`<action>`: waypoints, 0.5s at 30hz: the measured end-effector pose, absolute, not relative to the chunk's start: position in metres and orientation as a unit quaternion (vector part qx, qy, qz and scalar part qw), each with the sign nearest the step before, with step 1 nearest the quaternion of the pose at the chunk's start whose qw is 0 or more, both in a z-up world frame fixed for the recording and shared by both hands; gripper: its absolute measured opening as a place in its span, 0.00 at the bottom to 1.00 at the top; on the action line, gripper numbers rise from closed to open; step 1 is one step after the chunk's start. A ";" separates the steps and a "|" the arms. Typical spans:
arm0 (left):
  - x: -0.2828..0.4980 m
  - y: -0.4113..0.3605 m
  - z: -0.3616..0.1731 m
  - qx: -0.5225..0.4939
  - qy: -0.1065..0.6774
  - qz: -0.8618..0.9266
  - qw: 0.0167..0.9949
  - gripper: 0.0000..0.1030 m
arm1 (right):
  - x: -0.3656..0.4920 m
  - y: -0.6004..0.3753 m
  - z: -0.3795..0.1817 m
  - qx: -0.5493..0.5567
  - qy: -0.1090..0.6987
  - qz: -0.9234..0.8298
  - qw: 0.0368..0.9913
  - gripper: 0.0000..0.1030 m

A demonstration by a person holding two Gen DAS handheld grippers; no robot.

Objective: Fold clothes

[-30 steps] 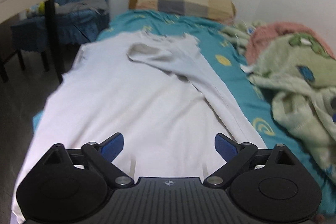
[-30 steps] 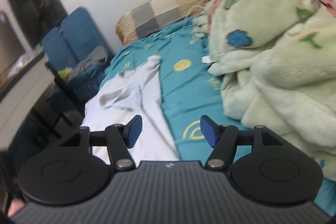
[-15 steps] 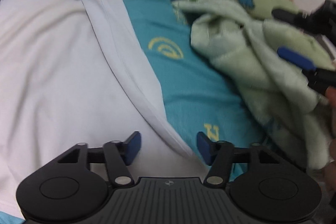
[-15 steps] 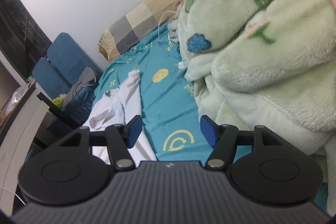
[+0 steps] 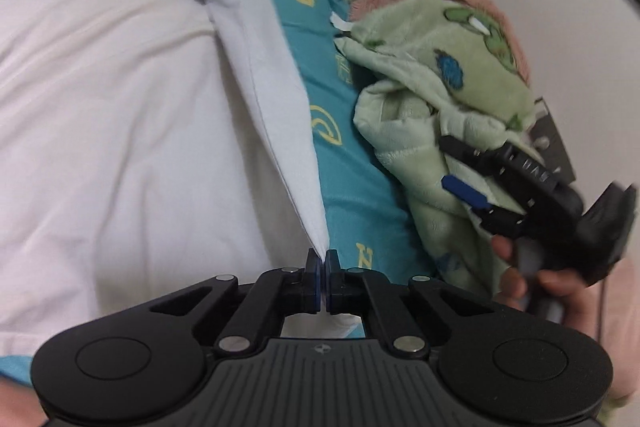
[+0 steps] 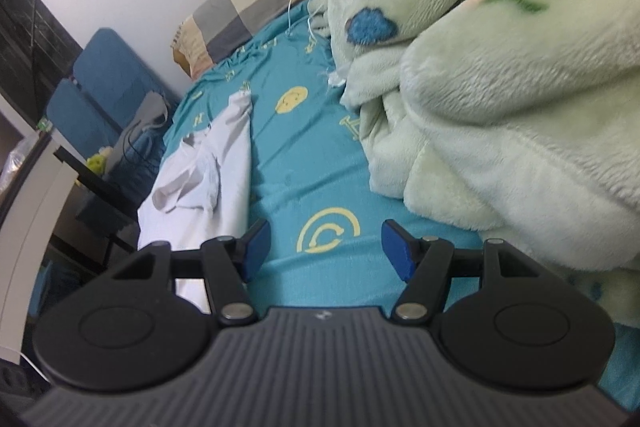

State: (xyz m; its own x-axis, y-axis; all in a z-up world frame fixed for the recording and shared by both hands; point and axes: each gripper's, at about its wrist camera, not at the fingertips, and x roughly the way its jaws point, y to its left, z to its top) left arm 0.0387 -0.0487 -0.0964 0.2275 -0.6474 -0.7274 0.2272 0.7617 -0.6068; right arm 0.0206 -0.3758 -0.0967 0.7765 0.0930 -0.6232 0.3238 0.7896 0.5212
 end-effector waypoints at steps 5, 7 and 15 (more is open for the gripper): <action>0.050 -0.018 -0.122 -0.174 0.581 -0.239 0.759 0.02 | 0.028 -0.359 -0.099 0.292 0.346 -0.047 0.890 0.63; 0.053 -0.011 -0.140 -0.161 0.587 -0.219 0.763 0.02 | 0.030 -0.351 -0.101 0.293 0.356 -0.010 0.887 0.63; 0.060 0.009 -0.158 -0.201 0.578 -0.224 0.758 0.09 | 0.047 -0.292 -0.126 0.290 0.448 0.186 0.825 0.63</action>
State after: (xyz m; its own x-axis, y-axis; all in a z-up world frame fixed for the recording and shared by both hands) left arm 0.0602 0.0092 -0.1580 0.2308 -0.5720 -0.7871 0.1081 0.8190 -0.5635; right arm 0.0472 -0.2920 -0.1256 0.5289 0.5675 -0.6311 -0.0474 0.7622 0.6457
